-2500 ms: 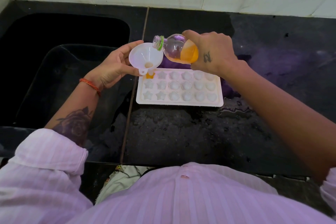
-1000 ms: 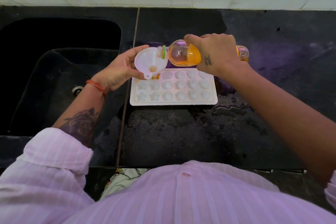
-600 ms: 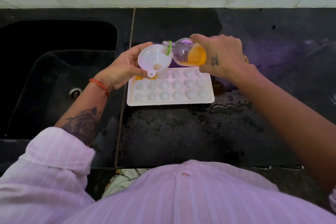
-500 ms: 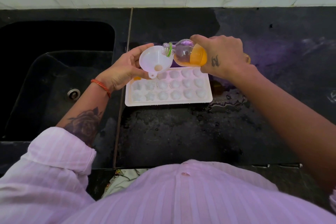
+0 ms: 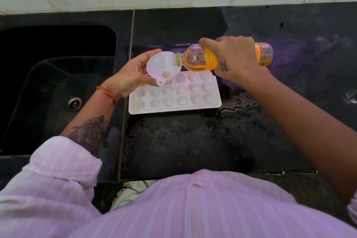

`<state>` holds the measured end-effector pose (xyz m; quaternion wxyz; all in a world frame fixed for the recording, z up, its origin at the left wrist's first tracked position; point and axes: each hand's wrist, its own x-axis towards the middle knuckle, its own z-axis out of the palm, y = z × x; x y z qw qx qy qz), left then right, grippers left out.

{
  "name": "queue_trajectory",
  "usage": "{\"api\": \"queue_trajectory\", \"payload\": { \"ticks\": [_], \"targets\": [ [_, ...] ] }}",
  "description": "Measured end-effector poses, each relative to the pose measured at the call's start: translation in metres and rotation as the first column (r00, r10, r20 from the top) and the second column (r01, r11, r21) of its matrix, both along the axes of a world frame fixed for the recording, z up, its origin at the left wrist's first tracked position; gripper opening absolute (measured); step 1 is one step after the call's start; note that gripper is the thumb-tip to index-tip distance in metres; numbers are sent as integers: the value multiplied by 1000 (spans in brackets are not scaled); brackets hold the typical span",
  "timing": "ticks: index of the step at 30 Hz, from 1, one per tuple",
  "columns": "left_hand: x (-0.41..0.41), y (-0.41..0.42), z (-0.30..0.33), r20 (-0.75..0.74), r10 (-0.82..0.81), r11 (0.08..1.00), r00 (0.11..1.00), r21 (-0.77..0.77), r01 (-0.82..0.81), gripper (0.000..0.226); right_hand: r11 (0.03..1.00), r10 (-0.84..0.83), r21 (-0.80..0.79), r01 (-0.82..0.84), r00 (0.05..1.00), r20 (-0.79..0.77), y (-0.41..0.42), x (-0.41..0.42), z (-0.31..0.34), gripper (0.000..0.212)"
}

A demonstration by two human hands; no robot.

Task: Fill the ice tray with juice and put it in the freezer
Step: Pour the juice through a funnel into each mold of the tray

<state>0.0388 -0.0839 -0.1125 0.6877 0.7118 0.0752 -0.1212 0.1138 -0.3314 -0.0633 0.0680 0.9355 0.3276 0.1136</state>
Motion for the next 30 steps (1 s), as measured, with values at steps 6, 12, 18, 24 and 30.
{"api": "queue_trajectory", "payload": {
  "ticks": [6,12,18,24,30],
  "targets": [
    [0,-1,2,-7,-1,1000,1000,4,1,78,1000,-2,-27,2,1000,11,2,1,1,58],
    [-1,0,2,-2,-5,1000,1000,6,5,79,1000,-18,10,18,999,-30,1,1,1,60],
    [0,1,3,8,-4,1000,1000,0,4,79,994,-51,91,64,990,-133,-2,-1,0,61],
    [4,-2,6,27,-26,999,999,-46,27,80,985,-74,145,98,984,-164,-13,-3,-2,64],
    [13,-13,5,29,-50,998,998,-31,51,79,986,-85,130,104,986,-146,-25,-2,-2,62]
  ]
}}
